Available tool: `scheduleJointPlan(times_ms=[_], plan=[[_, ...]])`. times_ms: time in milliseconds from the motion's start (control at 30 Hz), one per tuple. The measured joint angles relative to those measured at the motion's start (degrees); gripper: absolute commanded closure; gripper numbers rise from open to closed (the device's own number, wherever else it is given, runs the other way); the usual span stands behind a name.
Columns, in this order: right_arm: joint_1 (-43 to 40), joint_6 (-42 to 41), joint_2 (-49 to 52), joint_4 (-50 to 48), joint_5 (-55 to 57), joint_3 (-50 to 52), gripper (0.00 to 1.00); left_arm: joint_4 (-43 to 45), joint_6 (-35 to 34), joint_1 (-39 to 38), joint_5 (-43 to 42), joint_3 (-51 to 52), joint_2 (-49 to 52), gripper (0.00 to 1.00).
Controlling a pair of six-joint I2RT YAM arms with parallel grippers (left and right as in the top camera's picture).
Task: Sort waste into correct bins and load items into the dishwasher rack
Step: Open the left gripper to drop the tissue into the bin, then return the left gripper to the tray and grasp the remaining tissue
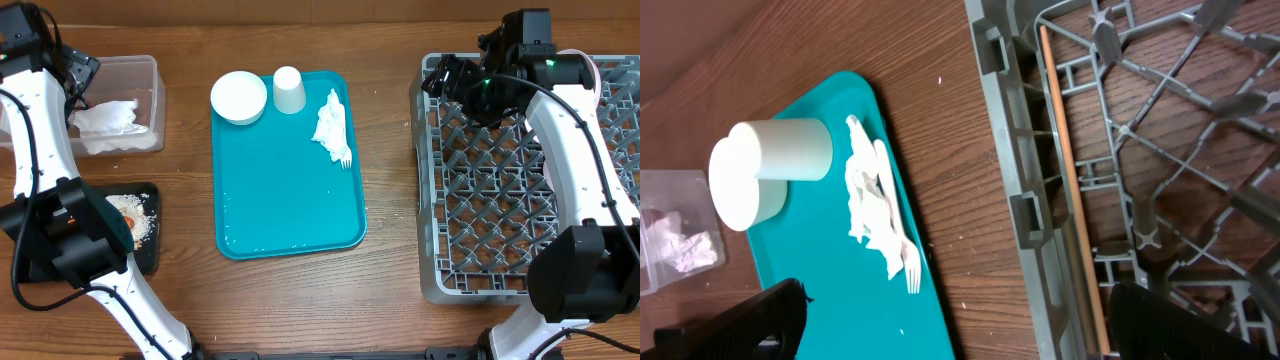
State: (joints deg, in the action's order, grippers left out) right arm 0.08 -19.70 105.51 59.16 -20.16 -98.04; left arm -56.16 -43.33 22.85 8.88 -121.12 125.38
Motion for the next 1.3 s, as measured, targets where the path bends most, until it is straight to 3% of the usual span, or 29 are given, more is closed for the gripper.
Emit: scheduleJointPlan(times_ms=[333,633,900,1300], plan=[[0.02,-0.02,0.0,0.04,0.0,0.0,0.0,-2.05,7.45,-3.02,-2.97,0.0,-7.58,0.0],[0.02,0.0,0.0,0.04,0.0,0.0,0.0,-4.04,15.52,-21.03,-11.52,-1.55,-16.37,0.0],[0.0,0.0,0.0,0.04,0.0,0.0,0.0,-7.52,14.82,-37.2,-13.03,-1.53,-6.62,0.0],[0.02,0.0,0.0,0.0,0.0,0.0,0.0,-3.45,11.98,-48.26,-5.4,-1.36,8.07,0.0]])
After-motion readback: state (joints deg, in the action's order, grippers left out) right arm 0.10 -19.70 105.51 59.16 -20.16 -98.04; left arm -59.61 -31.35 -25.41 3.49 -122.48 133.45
